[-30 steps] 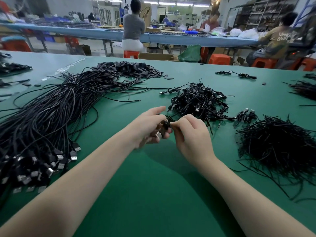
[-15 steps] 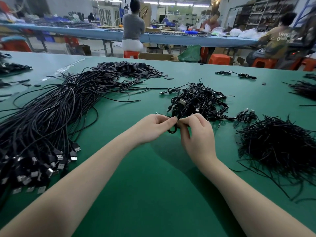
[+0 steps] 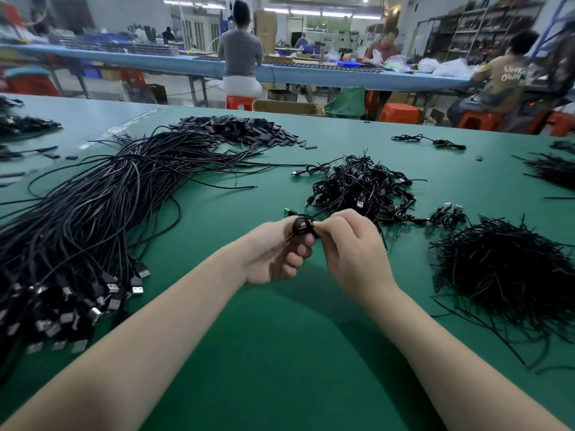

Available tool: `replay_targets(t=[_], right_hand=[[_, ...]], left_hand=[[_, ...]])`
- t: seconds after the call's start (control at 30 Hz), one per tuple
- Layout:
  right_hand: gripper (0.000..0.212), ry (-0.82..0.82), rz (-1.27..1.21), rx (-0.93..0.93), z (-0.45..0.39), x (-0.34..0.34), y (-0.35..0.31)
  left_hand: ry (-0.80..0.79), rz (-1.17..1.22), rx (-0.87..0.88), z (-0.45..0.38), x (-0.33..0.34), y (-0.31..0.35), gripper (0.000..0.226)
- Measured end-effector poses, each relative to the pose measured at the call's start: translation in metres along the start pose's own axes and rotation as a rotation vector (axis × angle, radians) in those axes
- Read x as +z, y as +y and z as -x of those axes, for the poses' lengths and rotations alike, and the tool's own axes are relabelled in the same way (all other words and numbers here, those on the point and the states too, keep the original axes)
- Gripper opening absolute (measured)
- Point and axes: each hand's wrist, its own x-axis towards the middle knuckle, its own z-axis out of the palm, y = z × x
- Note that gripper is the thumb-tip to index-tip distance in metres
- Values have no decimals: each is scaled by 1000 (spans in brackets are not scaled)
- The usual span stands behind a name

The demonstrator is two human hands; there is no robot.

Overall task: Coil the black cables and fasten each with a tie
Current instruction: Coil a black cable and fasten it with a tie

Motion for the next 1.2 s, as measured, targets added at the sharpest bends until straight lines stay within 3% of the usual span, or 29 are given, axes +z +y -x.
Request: replay_targets(t=[0.07, 0.13, 0.2, 0.23, 0.3, 0.37, 0.43, 0.5, 0.57, 0.7, 0.77, 0.83, 0.93, 1.03, 1.13, 1.2], right_hand=[[8, 56, -37, 83, -12, -5, 1], [9, 106, 4, 153, -32, -12, 10], [15, 117, 127, 195, -60, -19, 26], [18, 96, 197, 242, -75, -21, 39], [26, -94, 345, 461, -100, -23, 64], [36, -396, 500, 655, -106, -18, 75], [45, -514, 606, 552, -93, -6, 66], [53, -491, 516, 387, -62, 11, 43], [52, -492, 445, 319, -24, 23, 16], [31, -505, 390, 350, 20, 37, 8], [29, -547, 257, 470, 22, 38, 17], [28, -542, 207, 488, 22, 37, 21], [29, -550, 187, 471, 21, 36, 17], [28, -546, 166, 488, 21, 35, 17], [26, -543, 150, 490, 21, 34, 17], [25, -536, 141, 499, 21, 33, 16]], left_hand=[[276, -195, 299, -9, -2, -9, 56], [535, -600, 602, -15, -11, -21, 52], [617, -931, 690, -18, -23, -33, 46], [607, -969, 691, -19, -27, -37, 44], [610, -964, 712, -18, -25, -41, 38], [704, -1015, 742, -14, -19, -38, 33], [855, -990, 758, -9, -22, -22, 25], [993, -957, 733, 0, -39, 5, 28], [1112, -1079, 600, 12, -65, 38, 42], [1334, -1500, 31, 45, -128, 80, 42], [1327, -1613, -229, 62, -160, 81, 39], [1244, -1700, -356, 75, -186, 69, 47], [1248, -1825, -302, 82, -203, 49, 55], [1296, -1865, -188, 83, -204, 48, 25], [1333, -1617, -52, 91, -207, 60, 19], [1364, -1296, 181, 100, -208, 75, 28]])
